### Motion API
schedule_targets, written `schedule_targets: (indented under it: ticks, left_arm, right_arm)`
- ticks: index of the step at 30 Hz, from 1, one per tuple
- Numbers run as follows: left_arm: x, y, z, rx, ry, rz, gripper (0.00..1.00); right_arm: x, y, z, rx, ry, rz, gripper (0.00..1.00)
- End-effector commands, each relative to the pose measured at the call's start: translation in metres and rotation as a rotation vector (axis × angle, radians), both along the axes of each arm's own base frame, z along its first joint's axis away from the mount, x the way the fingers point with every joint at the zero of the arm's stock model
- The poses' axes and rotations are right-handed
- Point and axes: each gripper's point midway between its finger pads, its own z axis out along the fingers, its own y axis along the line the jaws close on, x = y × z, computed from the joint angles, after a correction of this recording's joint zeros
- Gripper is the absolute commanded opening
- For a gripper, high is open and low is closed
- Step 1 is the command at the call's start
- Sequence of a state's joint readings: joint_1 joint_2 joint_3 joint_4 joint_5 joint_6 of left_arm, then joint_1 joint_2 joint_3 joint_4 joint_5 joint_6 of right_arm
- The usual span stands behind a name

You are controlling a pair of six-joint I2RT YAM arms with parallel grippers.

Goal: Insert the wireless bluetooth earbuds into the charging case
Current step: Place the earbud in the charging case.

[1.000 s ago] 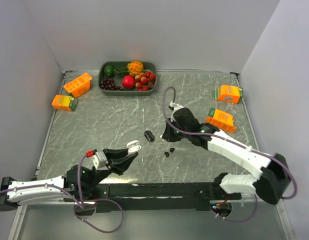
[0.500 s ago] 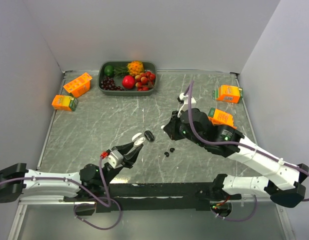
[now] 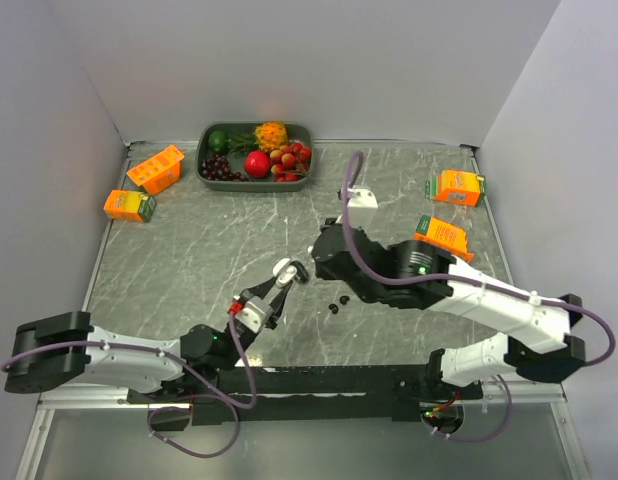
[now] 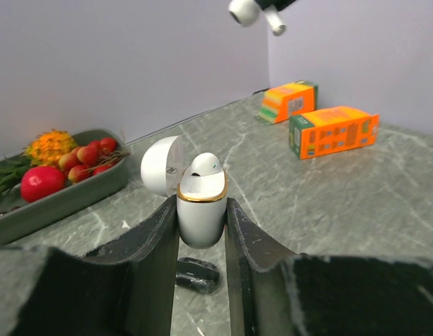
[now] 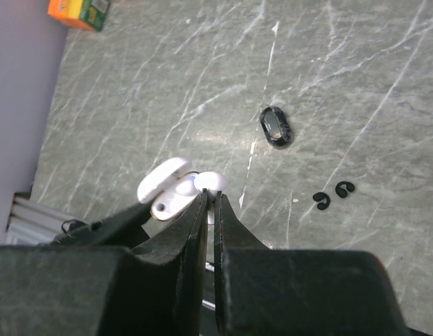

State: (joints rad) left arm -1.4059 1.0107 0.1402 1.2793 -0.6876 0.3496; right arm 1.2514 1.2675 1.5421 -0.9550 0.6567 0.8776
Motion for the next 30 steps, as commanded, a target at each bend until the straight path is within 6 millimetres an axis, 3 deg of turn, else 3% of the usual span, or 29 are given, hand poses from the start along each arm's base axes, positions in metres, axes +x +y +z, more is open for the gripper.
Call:
schedule_targets:
  ticks: [1, 7, 12, 21, 30]
  left_arm:
    - [0.009, 0.011, 0.052, -0.220, -0.024, 0.088, 0.01]
    - [0.022, 0.015, 0.052, -0.283, 0.029, 0.190, 0.01]
    - [0.023, 0.007, 0.055, -0.345, 0.071, 0.183, 0.01]
    - [-0.003, -0.018, 0.075, -0.399, 0.070, -0.080, 0.01]
    - [0.003, -0.025, 0.059, -0.376, 0.144, -0.064, 0.01]
  right_arm:
    - [0.003, -0.008, 0.003, -0.048, -0.011, -0.133, 0.00]
    - [0.006, -0.007, 0.004, -0.029, -0.004, -0.205, 0.00]
    - [0.009, -0.009, -0.002, -0.018, 0.001, -0.267, 0.00]
    - [0.015, 0.000, -0.014, -0.007, 0.000, -0.310, 0.00]
    - [0.019, 0.008, -0.014, -0.006, -0.038, -0.283, 0.00]
